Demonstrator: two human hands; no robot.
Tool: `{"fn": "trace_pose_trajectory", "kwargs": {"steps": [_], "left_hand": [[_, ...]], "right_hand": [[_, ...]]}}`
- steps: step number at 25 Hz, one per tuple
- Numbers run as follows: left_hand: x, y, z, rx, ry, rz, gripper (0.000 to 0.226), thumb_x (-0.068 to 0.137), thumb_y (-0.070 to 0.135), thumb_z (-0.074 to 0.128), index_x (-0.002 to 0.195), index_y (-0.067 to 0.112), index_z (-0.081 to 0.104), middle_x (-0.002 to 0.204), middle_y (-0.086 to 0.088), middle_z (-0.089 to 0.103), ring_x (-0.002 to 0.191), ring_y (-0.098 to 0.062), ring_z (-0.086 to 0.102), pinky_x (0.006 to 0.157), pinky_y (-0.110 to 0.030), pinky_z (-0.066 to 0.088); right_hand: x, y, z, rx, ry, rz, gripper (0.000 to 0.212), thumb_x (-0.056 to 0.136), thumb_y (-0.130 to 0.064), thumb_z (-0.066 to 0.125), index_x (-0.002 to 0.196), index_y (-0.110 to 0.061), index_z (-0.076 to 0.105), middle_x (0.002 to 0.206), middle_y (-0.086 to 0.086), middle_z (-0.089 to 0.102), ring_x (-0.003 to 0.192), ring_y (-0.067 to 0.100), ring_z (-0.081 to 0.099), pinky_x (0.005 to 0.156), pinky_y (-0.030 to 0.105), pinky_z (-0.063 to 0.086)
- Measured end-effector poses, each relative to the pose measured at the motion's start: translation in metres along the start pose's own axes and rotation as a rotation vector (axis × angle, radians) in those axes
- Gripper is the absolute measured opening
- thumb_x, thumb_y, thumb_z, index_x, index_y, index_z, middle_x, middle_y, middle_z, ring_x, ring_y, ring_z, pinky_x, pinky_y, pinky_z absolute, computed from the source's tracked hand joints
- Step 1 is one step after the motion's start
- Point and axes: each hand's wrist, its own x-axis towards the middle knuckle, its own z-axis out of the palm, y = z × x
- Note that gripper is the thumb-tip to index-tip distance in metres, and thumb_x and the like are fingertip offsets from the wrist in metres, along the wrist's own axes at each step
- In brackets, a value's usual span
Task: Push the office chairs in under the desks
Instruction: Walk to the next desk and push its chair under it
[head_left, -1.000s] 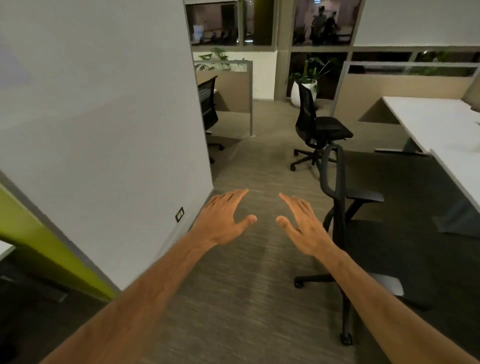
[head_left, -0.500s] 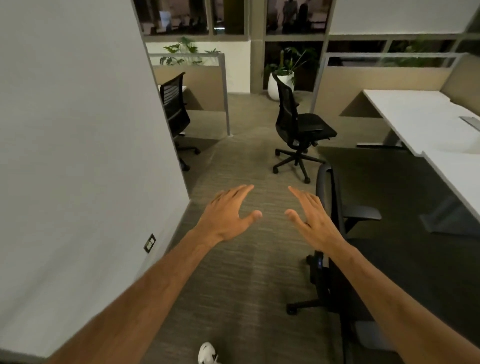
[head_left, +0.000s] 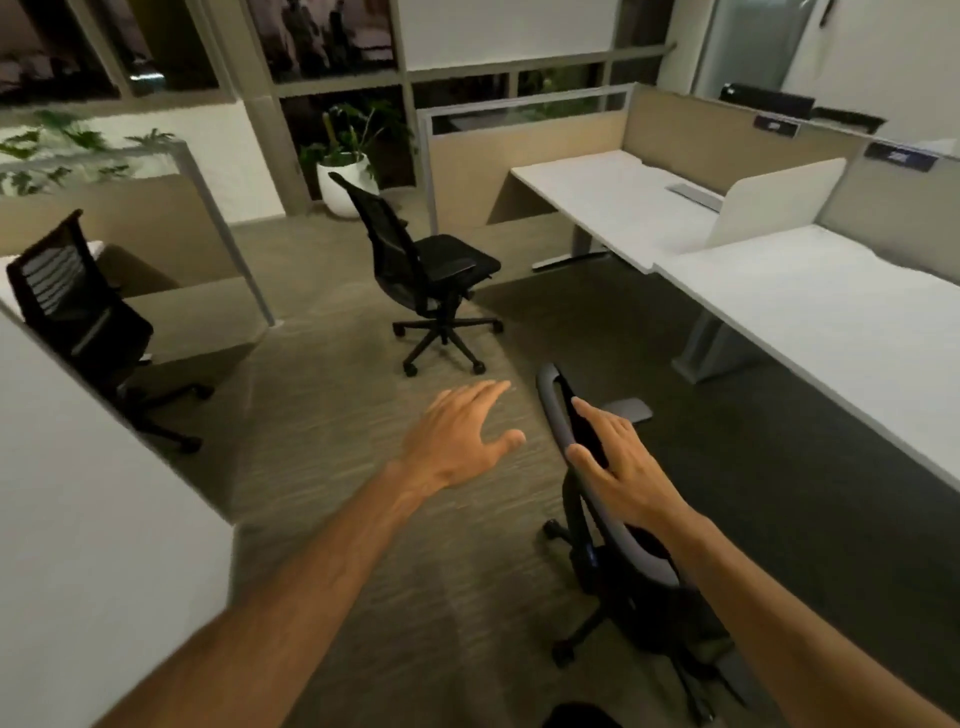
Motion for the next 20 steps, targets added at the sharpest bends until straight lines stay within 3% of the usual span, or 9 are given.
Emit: {"fn": "trace_pose_trajectory", "kwargs": {"steps": [3, 6, 9, 14, 20], "left_hand": [[0.059, 0.006, 0.017, -0.008, -0.045, 0.14, 0.078, 0.092, 0.068, 0.049, 0.156, 0.029, 0.029, 0.16, 0.001, 0.035, 0.147, -0.016, 0.028, 0.119, -0.041, 0.018], [0.117, 0.017, 0.032, -0.03, -0.082, 0.281, 0.073, 0.093, 0.062, 0.055, 0.155, 0.029, 0.033, 0.158, 0.003, 0.039, 0.145, -0.013, 0.031, 0.117, -0.036, 0.021], [0.164, 0.028, 0.049, -0.044, -0.132, 0.4, 0.074, 0.092, 0.063, 0.055, 0.155, 0.029, 0.035, 0.158, 0.004, 0.04, 0.145, -0.013, 0.031, 0.116, -0.036, 0.023], [0.218, 0.029, 0.088, -0.015, -0.289, 0.536, 0.075, 0.092, 0.064, 0.053, 0.154, 0.026, 0.036, 0.156, 0.003, 0.041, 0.143, -0.015, 0.034, 0.115, -0.036, 0.024], [0.263, 0.04, 0.134, 0.09, -0.5, 0.824, 0.077, 0.09, 0.07, 0.046, 0.154, 0.031, 0.031, 0.156, 0.005, 0.041, 0.142, -0.015, 0.037, 0.116, -0.042, 0.029]], "right_hand": [[0.006, 0.026, -0.01, -0.026, 0.109, 0.126, 0.069, 0.097, -0.066, 0.039, 0.157, -0.037, 0.021, 0.157, -0.009, 0.035, 0.135, 0.0, 0.028, 0.108, 0.032, 0.032], [0.013, 0.053, -0.026, 0.004, 0.16, 0.235, 0.072, 0.094, -0.072, 0.035, 0.157, -0.039, 0.019, 0.158, -0.008, 0.035, 0.142, 0.008, 0.031, 0.115, 0.04, 0.034], [0.026, 0.077, -0.038, 0.004, 0.188, 0.324, 0.075, 0.092, -0.077, 0.033, 0.157, -0.043, 0.015, 0.159, -0.01, 0.035, 0.143, 0.007, 0.03, 0.117, 0.037, 0.03], [0.02, 0.096, -0.031, 0.028, 0.276, 0.48, 0.073, 0.092, -0.074, 0.036, 0.156, -0.044, 0.017, 0.155, -0.011, 0.039, 0.139, 0.005, 0.034, 0.111, 0.028, 0.03], [-0.005, 0.083, 0.0, -0.024, 0.351, 0.713, 0.063, 0.1, -0.06, 0.044, 0.156, -0.039, 0.024, 0.155, -0.008, 0.042, 0.141, 0.009, 0.035, 0.114, 0.032, 0.032]]}}
